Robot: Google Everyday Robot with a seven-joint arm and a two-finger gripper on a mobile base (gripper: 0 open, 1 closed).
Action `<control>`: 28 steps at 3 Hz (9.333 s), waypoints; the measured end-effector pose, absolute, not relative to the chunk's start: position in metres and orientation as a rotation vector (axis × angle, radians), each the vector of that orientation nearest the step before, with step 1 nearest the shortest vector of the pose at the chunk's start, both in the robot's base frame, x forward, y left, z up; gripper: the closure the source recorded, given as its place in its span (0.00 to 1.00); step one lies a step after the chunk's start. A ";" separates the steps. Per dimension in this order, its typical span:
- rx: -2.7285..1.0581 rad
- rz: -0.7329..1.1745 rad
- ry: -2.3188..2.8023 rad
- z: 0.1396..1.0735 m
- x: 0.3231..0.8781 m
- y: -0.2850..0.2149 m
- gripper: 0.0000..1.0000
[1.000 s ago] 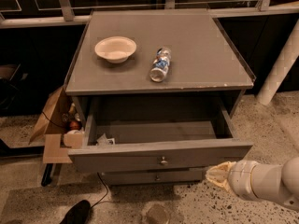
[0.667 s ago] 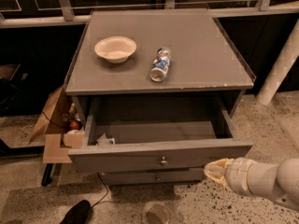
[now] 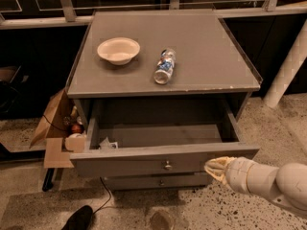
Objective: Close top drawer
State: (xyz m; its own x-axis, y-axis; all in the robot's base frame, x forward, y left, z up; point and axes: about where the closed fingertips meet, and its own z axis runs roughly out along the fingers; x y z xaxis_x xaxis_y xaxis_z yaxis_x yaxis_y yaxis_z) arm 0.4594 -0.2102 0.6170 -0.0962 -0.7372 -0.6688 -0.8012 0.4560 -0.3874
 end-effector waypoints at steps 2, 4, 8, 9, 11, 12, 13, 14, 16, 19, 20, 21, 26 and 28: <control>-1.280 0.088 1.779 0.610 0.476 -0.204 1.00; -1.230 0.059 1.739 0.604 0.497 -0.205 1.00; -1.084 0.000 1.676 0.593 0.594 -0.205 1.00; -1.030 -0.023 1.650 0.603 0.614 -0.205 1.00; -1.030 -0.023 1.650 0.603 0.614 -0.205 0.81; -1.030 -0.023 1.650 0.603 0.614 -0.205 0.58; -1.030 -0.023 1.650 0.603 0.614 -0.205 0.35; -1.077 0.031 1.646 0.606 0.609 -0.203 0.36; -1.055 0.062 1.691 0.644 0.612 -0.227 0.83; -1.037 0.295 1.936 0.680 0.571 -0.323 0.85; -1.038 0.297 1.936 0.680 0.571 -0.323 0.62; -1.112 0.368 1.930 0.677 0.570 -0.314 0.65; -1.295 0.429 1.946 0.702 0.590 -0.337 0.13; -1.371 0.428 1.940 0.709 0.552 -0.327 0.00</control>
Offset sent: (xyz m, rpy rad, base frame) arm 0.0245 0.0042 -0.0099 0.0449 -0.0967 0.0112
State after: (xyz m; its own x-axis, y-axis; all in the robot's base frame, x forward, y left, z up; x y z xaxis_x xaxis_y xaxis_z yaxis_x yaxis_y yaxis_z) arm 0.5521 -0.3273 0.7094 -0.1833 -0.6792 -0.7107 -0.9152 0.3818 -0.1288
